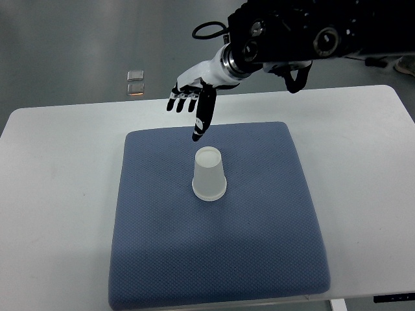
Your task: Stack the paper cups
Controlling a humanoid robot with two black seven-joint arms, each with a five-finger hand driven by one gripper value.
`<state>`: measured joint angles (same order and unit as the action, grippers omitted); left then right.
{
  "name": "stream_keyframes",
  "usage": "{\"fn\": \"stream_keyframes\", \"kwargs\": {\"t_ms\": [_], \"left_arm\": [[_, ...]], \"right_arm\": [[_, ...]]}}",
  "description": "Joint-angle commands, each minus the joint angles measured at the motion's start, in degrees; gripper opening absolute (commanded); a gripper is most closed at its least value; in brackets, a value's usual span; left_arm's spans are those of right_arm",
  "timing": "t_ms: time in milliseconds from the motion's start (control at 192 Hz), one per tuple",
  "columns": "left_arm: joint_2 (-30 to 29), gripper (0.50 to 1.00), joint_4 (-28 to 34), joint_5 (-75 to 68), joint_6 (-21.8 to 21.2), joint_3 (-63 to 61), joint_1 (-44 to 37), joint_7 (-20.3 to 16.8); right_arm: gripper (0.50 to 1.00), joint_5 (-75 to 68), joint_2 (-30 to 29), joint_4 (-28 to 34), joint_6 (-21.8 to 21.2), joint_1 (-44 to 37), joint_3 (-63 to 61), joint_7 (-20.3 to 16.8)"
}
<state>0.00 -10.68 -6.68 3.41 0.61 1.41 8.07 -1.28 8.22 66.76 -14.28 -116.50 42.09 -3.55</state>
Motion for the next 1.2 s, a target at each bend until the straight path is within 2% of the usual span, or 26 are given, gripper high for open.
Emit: {"fn": "stream_keyframes", "kwargs": {"t_ms": [0, 52, 120, 229, 431, 582, 863, 1065, 1195], "left_arm": [[0.00, 1.000, -0.04, 0.00, 0.01, -0.08, 0.00, 0.02], [0.00, 1.000, -0.04, 0.00, 0.01, -0.08, 0.00, 0.10], [0.00, 1.000, -0.04, 0.00, 0.01, -0.08, 0.00, 0.02], [0.00, 1.000, -0.04, 0.00, 0.01, -0.08, 0.00, 0.02], [0.00, 1.000, -0.04, 0.00, 0.01, -0.08, 0.00, 0.02], [0.00, 1.000, -0.04, 0.00, 0.01, -0.08, 0.00, 0.02], [0.00, 1.000, 0.04, 0.00, 0.01, -0.08, 0.00, 0.02], [0.00, 1.000, 0.31, 0.00, 0.01, -0.08, 0.00, 0.02], [0.00, 1.000, 0.22, 0.00, 0.01, -0.08, 0.00, 0.02]], "right_arm": [[0.889, -2.41, 6.99, -2.07, 6.54, 6.90, -6.50, 1.70], [0.889, -2.76, 9.97, -3.47, 9.87, 10.67, -10.71, 3.37], [0.889, -3.03, 12.78, -5.32, 11.99, 16.03, -16.16, 5.21], [0.889, -6.80, 16.74, -7.34, 12.52, 24.91, -27.23, 6.45], [0.889, -15.07, 18.33, -13.76, 12.52, 38.98, -45.43, 7.85], [0.891, -17.79, 17.10, -18.94, 12.25, 48.29, -58.26, 8.64], [0.903, -18.06, 11.12, -23.60, 11.46, 62.80, -76.64, 11.11], [0.913, -18.06, 7.69, -24.57, 5.40, 70.97, -86.12, 12.25], [0.913, -17.53, 5.85, -24.66, 3.38, 73.43, -87.01, 12.60]]}}
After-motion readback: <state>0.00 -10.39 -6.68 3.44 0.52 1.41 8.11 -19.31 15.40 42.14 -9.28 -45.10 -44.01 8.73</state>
